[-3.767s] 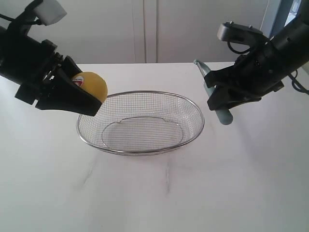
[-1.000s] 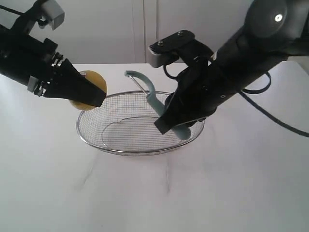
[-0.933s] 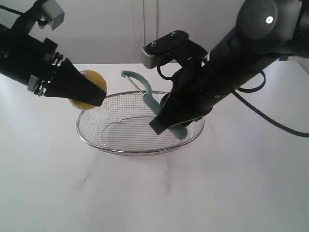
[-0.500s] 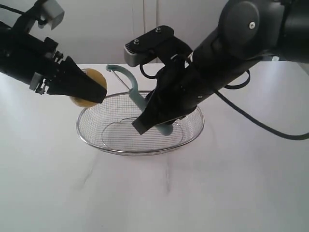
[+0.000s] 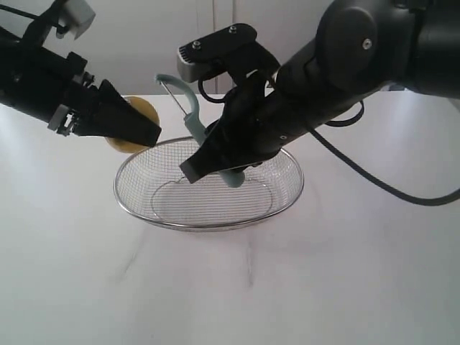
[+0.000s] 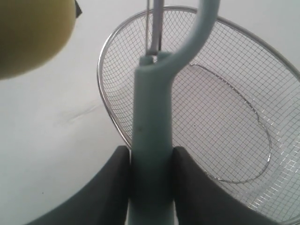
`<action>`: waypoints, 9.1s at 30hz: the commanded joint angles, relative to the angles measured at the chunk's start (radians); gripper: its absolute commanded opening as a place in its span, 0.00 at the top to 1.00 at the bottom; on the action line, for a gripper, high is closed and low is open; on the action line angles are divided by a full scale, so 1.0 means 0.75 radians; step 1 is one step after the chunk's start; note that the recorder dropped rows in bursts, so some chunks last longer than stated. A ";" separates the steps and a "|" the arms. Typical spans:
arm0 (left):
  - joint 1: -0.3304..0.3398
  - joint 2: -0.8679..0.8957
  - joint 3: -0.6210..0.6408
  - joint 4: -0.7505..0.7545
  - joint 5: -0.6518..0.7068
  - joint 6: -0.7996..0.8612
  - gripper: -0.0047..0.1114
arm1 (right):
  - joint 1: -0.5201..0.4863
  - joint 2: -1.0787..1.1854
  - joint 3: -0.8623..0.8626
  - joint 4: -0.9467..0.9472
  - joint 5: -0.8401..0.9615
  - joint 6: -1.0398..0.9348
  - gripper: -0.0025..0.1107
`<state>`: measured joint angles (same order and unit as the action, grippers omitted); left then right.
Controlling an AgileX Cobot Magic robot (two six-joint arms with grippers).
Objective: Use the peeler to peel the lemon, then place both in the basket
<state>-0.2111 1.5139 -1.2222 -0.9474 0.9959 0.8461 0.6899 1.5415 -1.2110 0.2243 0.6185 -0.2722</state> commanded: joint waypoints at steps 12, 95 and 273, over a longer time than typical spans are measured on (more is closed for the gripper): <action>-0.002 -0.009 0.008 -0.051 -0.013 -0.005 0.96 | 0.078 0.023 -0.006 0.002 -0.058 0.057 0.98; -0.002 0.067 0.008 0.037 -0.094 -0.052 0.96 | 0.078 0.113 0.017 0.012 -0.172 0.020 0.98; -0.002 0.067 0.008 -0.163 0.045 0.339 0.96 | 0.197 -0.063 0.297 -0.672 -0.460 0.822 0.98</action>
<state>-0.2111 1.5719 -1.2199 -1.0299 1.0053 1.1089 0.8371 1.4900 -0.9862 -0.2855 0.3090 0.3536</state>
